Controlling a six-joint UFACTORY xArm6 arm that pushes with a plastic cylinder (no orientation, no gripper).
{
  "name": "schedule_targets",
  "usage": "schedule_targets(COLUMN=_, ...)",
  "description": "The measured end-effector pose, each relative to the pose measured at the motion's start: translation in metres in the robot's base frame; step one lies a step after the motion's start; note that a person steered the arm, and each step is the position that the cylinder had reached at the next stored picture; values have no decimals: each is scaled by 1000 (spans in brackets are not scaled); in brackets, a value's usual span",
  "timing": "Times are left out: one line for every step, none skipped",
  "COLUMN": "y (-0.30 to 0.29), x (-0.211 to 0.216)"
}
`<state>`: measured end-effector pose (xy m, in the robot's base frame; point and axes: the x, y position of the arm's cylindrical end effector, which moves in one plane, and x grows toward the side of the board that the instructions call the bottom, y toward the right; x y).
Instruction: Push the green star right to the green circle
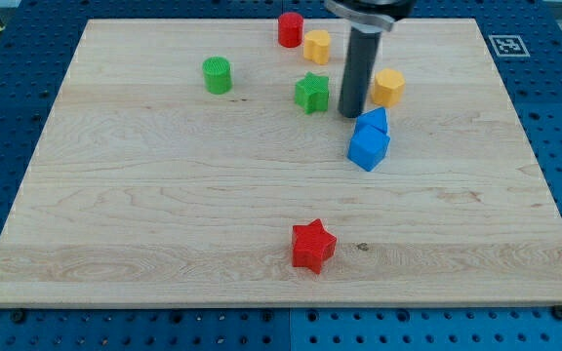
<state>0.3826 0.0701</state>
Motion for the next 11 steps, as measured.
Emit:
schedule_targets(y=-34, x=-6)
schedule_targets(y=-35, x=-5)
schedule_targets(y=-25, x=-5)
schedule_targets(y=-25, x=-22)
schedule_targets(y=-25, x=-28)
schedule_targets(y=-39, x=-28)
schedule_targets(y=-76, x=-34)
schedule_targets(y=-105, x=-37)
schedule_targets(y=-138, x=-37)
schedule_targets(y=-144, x=-37)
schedule_targets(y=-98, x=-37)
